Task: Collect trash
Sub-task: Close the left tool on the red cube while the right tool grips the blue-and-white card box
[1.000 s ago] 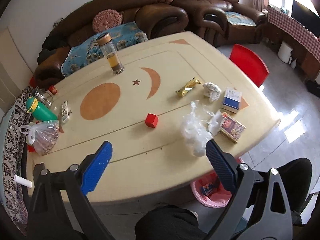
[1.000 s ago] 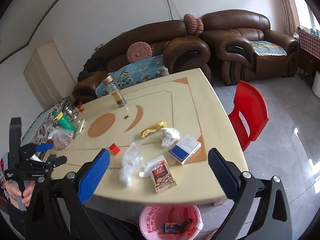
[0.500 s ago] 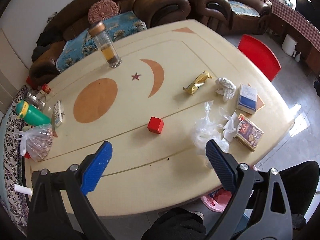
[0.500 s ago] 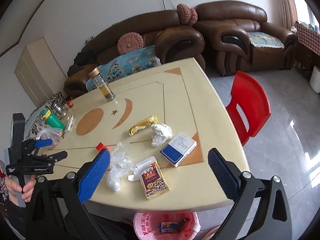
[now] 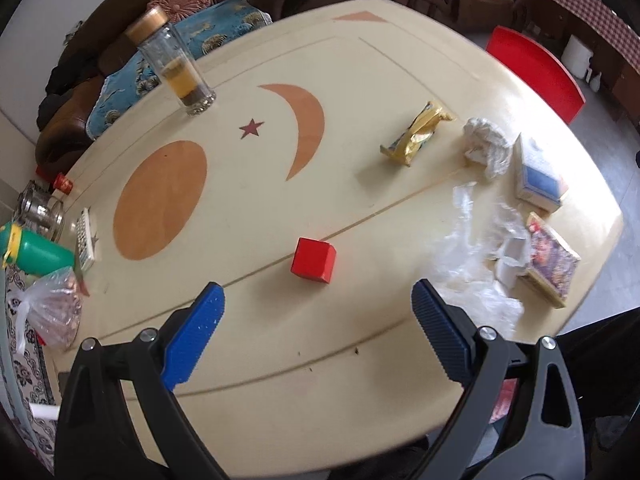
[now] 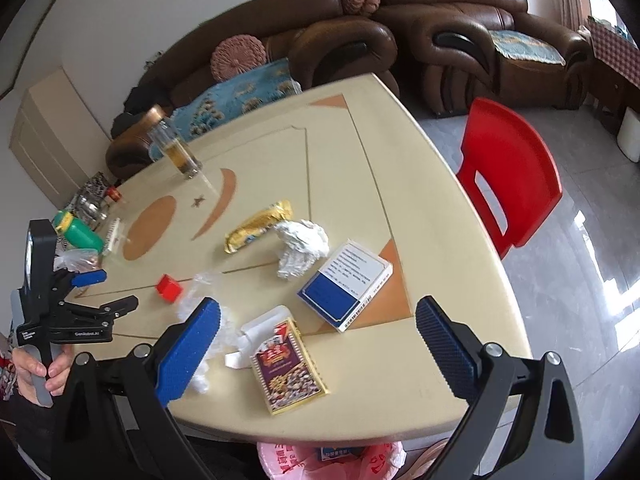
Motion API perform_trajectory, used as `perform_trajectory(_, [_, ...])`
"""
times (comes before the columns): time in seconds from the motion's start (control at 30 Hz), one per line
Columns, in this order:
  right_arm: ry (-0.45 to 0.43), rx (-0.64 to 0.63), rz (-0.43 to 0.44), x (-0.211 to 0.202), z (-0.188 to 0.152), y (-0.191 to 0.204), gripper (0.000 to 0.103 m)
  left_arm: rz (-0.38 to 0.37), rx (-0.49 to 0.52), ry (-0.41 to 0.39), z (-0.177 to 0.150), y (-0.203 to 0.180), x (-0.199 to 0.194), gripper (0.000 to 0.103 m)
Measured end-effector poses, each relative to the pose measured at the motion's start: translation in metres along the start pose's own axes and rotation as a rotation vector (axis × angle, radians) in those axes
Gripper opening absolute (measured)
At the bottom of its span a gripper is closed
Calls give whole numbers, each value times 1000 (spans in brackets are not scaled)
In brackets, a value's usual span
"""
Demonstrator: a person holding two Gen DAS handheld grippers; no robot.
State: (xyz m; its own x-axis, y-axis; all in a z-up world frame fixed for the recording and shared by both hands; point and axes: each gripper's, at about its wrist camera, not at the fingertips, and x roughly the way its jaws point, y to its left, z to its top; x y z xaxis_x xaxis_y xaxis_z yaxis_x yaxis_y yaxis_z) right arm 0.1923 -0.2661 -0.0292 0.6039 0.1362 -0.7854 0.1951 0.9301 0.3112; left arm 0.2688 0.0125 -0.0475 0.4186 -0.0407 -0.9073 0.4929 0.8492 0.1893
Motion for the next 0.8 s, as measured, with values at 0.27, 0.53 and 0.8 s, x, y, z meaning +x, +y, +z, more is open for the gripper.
perform_trajectory(0.27, [49,33,-66,65,-4,-3,96,26,92,28,7,-2,37,92])
perform_trajectory(0.53, [45,28,-192,104,-6,5,96,8,106,59,10,9,64,92])
perform_trajectory(0.8, [41,55,-292,126,-11,6,96,-37,92,67,13,18,81,92])
